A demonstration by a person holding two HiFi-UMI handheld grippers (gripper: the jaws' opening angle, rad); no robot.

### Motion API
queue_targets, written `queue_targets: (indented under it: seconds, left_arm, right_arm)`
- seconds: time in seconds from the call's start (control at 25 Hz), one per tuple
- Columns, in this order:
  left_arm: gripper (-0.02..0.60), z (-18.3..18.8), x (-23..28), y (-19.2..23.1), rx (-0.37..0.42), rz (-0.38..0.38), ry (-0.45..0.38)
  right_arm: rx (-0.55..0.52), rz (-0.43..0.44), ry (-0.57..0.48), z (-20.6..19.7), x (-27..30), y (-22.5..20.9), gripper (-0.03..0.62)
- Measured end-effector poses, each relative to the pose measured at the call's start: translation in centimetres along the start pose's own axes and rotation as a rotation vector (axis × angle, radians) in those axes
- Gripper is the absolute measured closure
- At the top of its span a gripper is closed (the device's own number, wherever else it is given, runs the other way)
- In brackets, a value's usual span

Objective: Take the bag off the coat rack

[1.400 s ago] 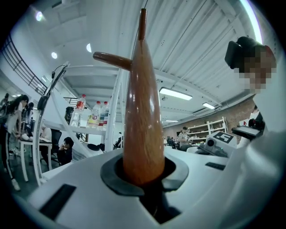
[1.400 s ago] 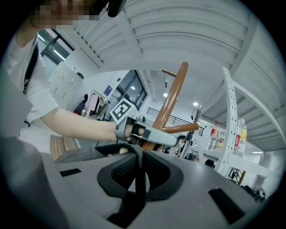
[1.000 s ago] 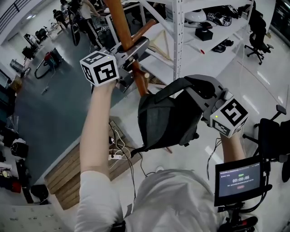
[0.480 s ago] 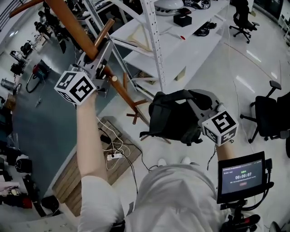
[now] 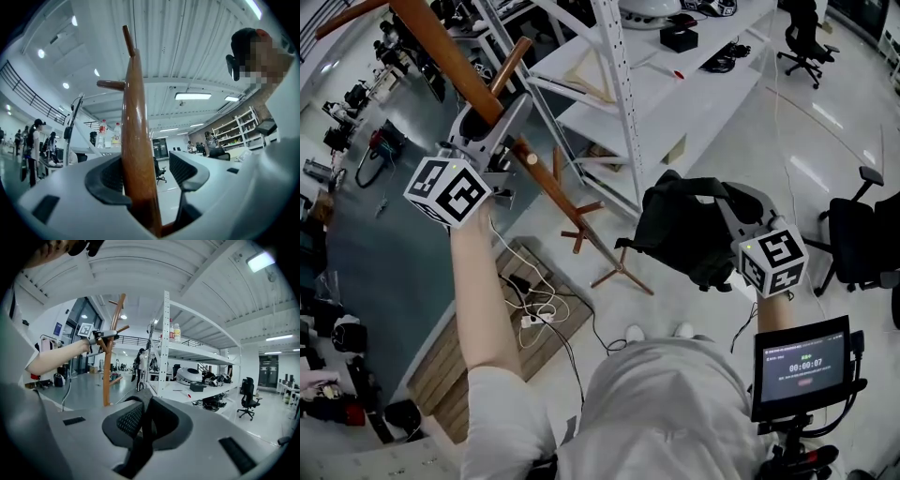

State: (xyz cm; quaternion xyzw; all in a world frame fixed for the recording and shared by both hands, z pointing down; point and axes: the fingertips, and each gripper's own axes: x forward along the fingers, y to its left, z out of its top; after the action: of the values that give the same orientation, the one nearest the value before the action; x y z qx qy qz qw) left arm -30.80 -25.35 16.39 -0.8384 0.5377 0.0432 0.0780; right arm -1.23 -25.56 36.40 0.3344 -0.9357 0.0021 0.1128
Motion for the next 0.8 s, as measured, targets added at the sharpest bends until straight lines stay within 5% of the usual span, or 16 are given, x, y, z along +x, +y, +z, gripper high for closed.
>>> queue_targets:
  seconds: [0.32,0.52,0.8]
  left_arm:
    - [0.314,3.0,-4.1,-0.2,-0.094,0.048,-0.162]
    - [0.316,3.8,-7.5,-2.6,-0.005,0.047,-0.174]
    - [0.316,-5.3,-11.1,-7.8,-0.057,0.051,-0.062]
  right_arm:
    - [0.044,0.009,-0.005,0.0,0.0,-0.9,0.551]
    - [0.053,0.025,-0.004,0.1,0.1,-0.2,0.551]
    - [0.062,0.022,0.0,-0.1,0.4,-0.3,0.55]
